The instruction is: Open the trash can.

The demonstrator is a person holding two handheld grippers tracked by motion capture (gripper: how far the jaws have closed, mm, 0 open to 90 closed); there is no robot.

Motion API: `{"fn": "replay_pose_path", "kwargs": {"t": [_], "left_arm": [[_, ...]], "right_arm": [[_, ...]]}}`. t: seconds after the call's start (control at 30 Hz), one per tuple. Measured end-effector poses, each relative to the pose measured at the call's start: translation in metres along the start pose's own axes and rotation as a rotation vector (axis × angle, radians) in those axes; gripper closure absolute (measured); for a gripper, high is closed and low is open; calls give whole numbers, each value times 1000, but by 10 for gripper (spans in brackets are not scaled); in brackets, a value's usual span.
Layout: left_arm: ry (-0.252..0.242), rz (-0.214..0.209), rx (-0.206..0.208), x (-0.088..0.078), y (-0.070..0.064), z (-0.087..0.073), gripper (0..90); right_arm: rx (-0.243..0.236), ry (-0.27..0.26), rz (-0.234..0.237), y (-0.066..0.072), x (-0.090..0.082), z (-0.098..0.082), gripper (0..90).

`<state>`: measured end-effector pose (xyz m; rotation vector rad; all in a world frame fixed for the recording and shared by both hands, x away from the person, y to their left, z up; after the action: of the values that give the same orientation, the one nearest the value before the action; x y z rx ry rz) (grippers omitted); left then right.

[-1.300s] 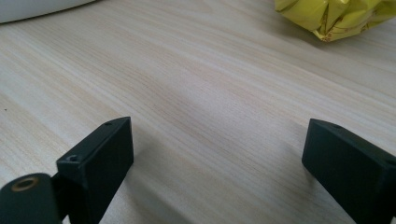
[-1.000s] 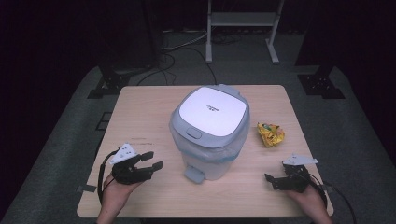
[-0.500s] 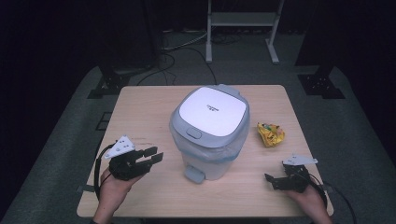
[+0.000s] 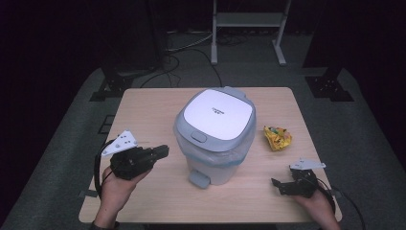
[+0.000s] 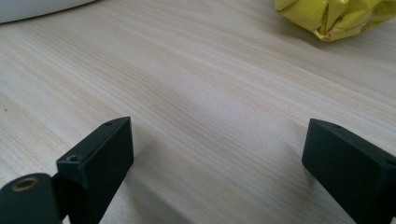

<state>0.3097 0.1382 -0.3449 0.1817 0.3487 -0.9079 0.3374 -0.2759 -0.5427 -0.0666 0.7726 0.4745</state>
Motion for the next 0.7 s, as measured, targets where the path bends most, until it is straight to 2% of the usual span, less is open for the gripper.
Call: {"fn": "replay_pose_path", "kwargs": {"t": [0.17, 0.53, 0.7], "left_arm": [[-16, -15, 24, -2, -5, 13, 900], [-61, -60, 61, 4, -17, 41, 900], [-71, -80, 66, 8, -21, 49, 900]], "right_arm": [[0, 0, 0, 0, 0, 0, 78], [0, -1, 0, 0, 0, 0, 78], [0, -1, 0, 0, 0, 0, 78]]}}
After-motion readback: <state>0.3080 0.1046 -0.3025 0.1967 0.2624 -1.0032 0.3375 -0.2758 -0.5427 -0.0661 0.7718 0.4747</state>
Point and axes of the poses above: each handheld gripper's, and its own axes: x roughly forward along the jaws, z roughly out of its top, y roughly to its left, the point moved 8 cm from there along x, roughly forward along the jaws, and after that the axes turned 8 degrees about x, right-handed, at the moved point
